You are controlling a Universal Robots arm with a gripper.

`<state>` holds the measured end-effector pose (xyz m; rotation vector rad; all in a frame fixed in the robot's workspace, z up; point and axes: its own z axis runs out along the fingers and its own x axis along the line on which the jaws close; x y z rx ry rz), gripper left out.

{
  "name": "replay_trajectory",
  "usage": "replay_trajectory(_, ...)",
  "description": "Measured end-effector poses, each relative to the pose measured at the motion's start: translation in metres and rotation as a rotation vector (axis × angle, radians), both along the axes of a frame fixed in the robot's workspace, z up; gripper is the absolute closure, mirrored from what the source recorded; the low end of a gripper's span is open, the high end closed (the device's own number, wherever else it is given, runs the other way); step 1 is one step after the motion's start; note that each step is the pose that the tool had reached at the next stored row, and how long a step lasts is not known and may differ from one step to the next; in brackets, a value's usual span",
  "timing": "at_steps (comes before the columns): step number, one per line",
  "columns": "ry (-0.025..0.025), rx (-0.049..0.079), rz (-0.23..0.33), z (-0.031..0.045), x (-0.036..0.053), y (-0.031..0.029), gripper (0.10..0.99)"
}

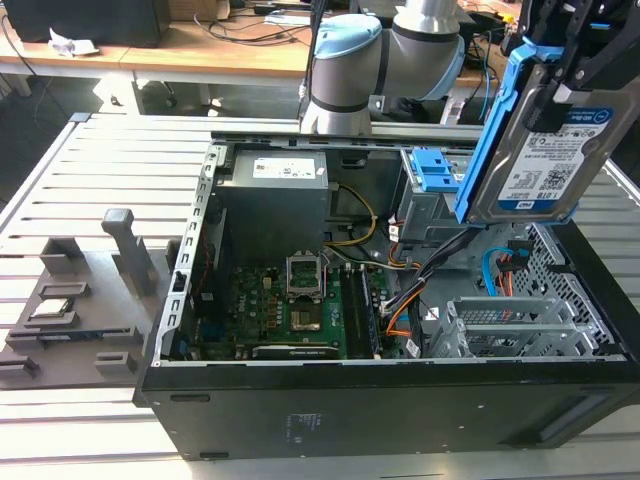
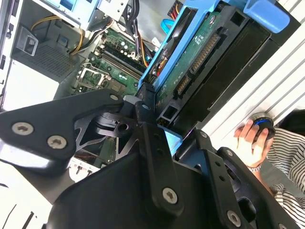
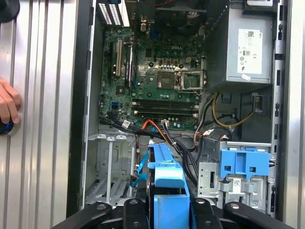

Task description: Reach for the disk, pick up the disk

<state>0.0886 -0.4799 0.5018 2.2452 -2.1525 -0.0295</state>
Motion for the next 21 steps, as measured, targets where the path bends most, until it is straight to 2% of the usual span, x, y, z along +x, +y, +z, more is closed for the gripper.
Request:
replay_trajectory(10, 0.0000, -0.005, 0.000, 0.0000, 0.0000, -0.0012, 0.718)
replay_trajectory(14, -0.0001, -0.004, 0.000, -0.0001, 0.0001, 0.0022, 0.718)
replay_trajectory(21, -0.0001, -0.005, 0.000, 0.0000, 0.0000, 0.0042, 0.718)
